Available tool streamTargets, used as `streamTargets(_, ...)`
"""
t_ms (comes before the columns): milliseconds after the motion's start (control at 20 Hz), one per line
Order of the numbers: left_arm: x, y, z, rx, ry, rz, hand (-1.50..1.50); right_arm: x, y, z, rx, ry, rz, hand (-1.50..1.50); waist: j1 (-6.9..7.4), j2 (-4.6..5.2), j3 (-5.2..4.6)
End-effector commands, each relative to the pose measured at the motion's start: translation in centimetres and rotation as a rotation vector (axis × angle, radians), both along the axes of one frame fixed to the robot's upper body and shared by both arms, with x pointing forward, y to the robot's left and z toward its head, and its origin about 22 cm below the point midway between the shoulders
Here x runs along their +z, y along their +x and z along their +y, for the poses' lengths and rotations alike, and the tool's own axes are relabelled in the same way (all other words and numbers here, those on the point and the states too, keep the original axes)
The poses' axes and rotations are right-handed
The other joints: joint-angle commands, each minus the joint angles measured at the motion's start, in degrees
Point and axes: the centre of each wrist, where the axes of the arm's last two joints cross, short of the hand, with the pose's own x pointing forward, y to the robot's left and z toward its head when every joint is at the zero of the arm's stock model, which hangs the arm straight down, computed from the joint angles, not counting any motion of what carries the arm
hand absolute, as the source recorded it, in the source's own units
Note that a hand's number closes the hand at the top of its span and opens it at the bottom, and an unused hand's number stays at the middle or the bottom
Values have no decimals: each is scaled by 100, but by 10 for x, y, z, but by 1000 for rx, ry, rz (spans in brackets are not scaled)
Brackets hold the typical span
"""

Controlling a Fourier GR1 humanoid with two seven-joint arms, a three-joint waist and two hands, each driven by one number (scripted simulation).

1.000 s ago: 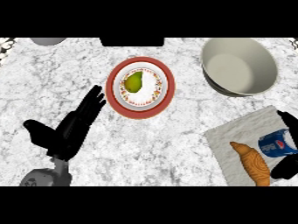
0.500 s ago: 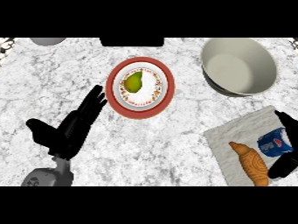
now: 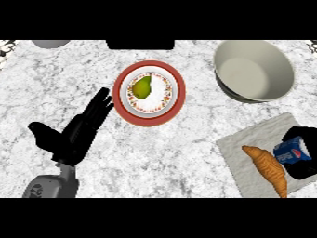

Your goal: Pick the can from the placemat and place it in the bowl

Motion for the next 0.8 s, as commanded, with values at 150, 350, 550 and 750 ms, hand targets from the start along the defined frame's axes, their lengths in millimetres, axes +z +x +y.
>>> streamTargets(150,-7,-10,10,9,0,4,0,-2,11,-2,60,-8,-12,150,14,15,25)
streamTargets(350,-1,15,3,18,-8,-2,0,-5,26,15,68,-64,-42,150,10,20,26)
streamTargets(550,-10,-7,7,5,7,0,0,3,21,105,26,-96,-74,150,53,10,19)
streamTargets(750,-1,-2,-13,-72,-14,-11,0,16,52,217,15,-115,-62,150,455,69,9)
